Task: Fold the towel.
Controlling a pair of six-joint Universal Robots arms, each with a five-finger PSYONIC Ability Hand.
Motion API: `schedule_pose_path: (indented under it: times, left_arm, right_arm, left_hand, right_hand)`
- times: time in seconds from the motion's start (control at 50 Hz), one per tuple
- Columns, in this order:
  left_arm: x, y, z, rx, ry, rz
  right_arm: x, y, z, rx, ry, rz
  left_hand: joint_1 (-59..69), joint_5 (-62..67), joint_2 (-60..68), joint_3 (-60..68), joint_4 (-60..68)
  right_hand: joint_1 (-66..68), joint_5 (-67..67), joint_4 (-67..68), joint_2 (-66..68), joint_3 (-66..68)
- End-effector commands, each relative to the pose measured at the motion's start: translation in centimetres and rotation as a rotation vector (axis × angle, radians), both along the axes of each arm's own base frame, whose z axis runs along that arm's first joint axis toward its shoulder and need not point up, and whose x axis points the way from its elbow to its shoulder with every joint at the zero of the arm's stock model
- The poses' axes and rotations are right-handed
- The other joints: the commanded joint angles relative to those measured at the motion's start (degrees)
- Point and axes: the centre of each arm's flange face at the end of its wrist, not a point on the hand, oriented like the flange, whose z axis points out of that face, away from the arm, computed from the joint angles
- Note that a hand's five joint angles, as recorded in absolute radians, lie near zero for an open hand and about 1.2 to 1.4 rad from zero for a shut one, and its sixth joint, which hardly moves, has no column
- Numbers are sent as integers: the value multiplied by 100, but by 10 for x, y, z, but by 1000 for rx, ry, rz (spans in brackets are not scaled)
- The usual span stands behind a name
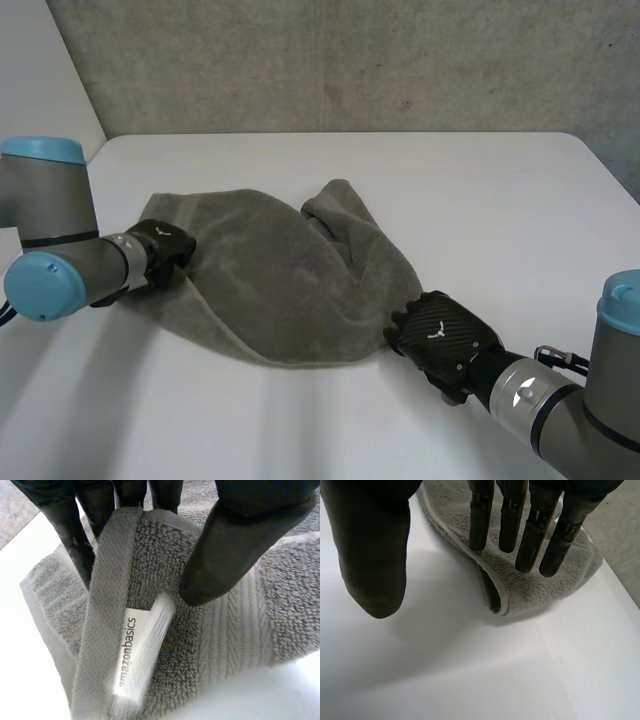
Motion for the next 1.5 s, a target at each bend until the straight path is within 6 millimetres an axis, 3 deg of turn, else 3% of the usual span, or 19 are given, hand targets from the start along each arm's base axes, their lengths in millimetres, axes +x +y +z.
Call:
schedule_pose_path:
  times: [0.02,0.32,0.48,0.7,0.92,1.18,1.24,1.42,1.5]
  left_arm:
    - [6,17,12,2,-10,14]
    - [20,39,9,66,-20,40]
    - [33,41,26,-1,3,84]
    - [49,57,53,-120,45,137]
    - [62,61,62,-139,191,232]
    - [65,55,75,-123,355,250]
    - [65,56,78,-129,373,255]
    - [65,57,85,-141,394,258]
    - [66,59,92,-148,435,278]
  right_arm:
    - [-3,-5,0,-3,-3,-17]
    - [-3,-6,-1,-10,-2,-25]
    - [-13,-23,1,-25,-26,-103]
    - [-18,-43,9,109,-254,-263]
    - [-12,-56,0,225,-431,-346]
    - [-10,-63,-31,288,-395,-391]
    - [-10,-64,-32,281,-393,-398]
    - [-1,-78,-25,169,-426,-414]
    - [6,-79,-23,175,-447,-402]
  left_hand:
    - [1562,1528,1501,1528,1478]
    - [1732,1697,1670,1697,1647]
    - [1732,1697,1670,1697,1647]
    - [1732,1697,1670,1697,1647]
    - [1732,1697,1670,1697,1647]
    - [1732,1697,1670,1697,1647]
    - [1732,1697,1670,1697,1647]
    - [1732,1697,1670,1697,1647]
    - [1732,1697,1670,1697,1647]
  right_hand:
    - [-278,-119,-372,-438,-460]
    - [-312,-152,-405,-471,-493]
    - [-951,-792,-1045,-1111,-1132]
    - [-951,-792,-1045,-1111,-1133]
    - [-26,133,-120,-186,-208]
    - [243,402,150,84,62]
    - [328,487,234,168,146]
    - [2729,2888,2636,2570,2548]
    - [2784,2943,2690,2624,2602]
